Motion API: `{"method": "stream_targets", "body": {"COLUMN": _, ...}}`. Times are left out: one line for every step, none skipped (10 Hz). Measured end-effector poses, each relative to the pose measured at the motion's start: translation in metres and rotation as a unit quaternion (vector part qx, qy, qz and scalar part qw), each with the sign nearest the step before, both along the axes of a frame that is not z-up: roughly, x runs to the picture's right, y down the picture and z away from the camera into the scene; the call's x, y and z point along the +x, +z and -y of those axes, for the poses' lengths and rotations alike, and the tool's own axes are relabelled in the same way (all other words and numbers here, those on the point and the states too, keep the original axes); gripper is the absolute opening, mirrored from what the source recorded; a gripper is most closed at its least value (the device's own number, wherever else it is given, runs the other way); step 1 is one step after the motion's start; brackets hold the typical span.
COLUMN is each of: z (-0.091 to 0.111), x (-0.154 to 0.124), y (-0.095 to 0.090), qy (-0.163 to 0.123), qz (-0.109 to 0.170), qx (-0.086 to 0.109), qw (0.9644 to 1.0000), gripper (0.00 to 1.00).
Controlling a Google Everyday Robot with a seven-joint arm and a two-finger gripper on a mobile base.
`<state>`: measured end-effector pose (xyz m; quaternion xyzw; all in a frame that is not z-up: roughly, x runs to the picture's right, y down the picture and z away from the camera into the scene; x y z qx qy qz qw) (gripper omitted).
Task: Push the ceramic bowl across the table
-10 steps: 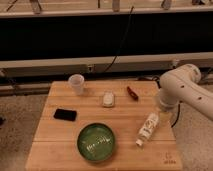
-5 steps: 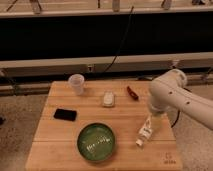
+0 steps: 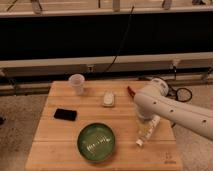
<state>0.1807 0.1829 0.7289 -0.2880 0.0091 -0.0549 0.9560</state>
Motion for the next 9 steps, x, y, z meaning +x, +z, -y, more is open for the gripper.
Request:
{"method": "stream_targets", "body": {"z": -0.003, "x": -0.003, "y": 0.002, "qy": -0.003, "qz": 0.003, "qx": -0.001, "qw": 1.0000, "gripper": 0.80}}
{"method": "stream_targets", "body": {"z": -0.004, "x": -0.002, "y": 0.004, "qy": -0.003, "qz": 0.002, "qx": -0.002, "qw": 1.0000, "gripper": 0.80}}
{"method": "stream_targets", "body": {"z": -0.007, "x": 0.001, "y": 0.007, "qy": -0.003, "qz": 0.001, "qx": -0.005, "qw": 1.0000, "gripper": 0.80}}
{"method": "stream_targets", "body": {"z": -0.009, "x": -0.001, "y": 0.008, "qy": -0.006, "qz": 0.002, "qx": -0.006, "qw": 1.0000, "gripper": 0.80}}
{"method": "stream_targets", "body": {"z": -0.011, "x": 0.000, "y": 0.009, "qy": -0.009, "qz": 0.001, "qx": -0.007, "qw": 0.9999, "gripper": 0.80}}
{"method": "stream_targets", "body": {"z": -0.014, "x": 0.000, "y": 0.009, "qy": -0.011, "qz": 0.001, "qx": -0.008, "qw": 0.9999, "gripper": 0.80}}
{"method": "stream_targets", "body": {"z": -0.016, "x": -0.002, "y": 0.013, "qy": -0.016, "qz": 0.003, "qx": -0.009, "qw": 0.9998, "gripper": 0.80}}
{"method": "stream_targets", "body": {"z": -0.018, "x": -0.002, "y": 0.015, "qy": -0.018, "qz": 0.004, "qx": -0.008, "qw": 0.9998, "gripper": 0.80}}
{"method": "stream_targets", "body": {"z": -0.020, "x": -0.001, "y": 0.016, "qy": -0.019, "qz": 0.004, "qx": -0.009, "qw": 0.9998, "gripper": 0.80}}
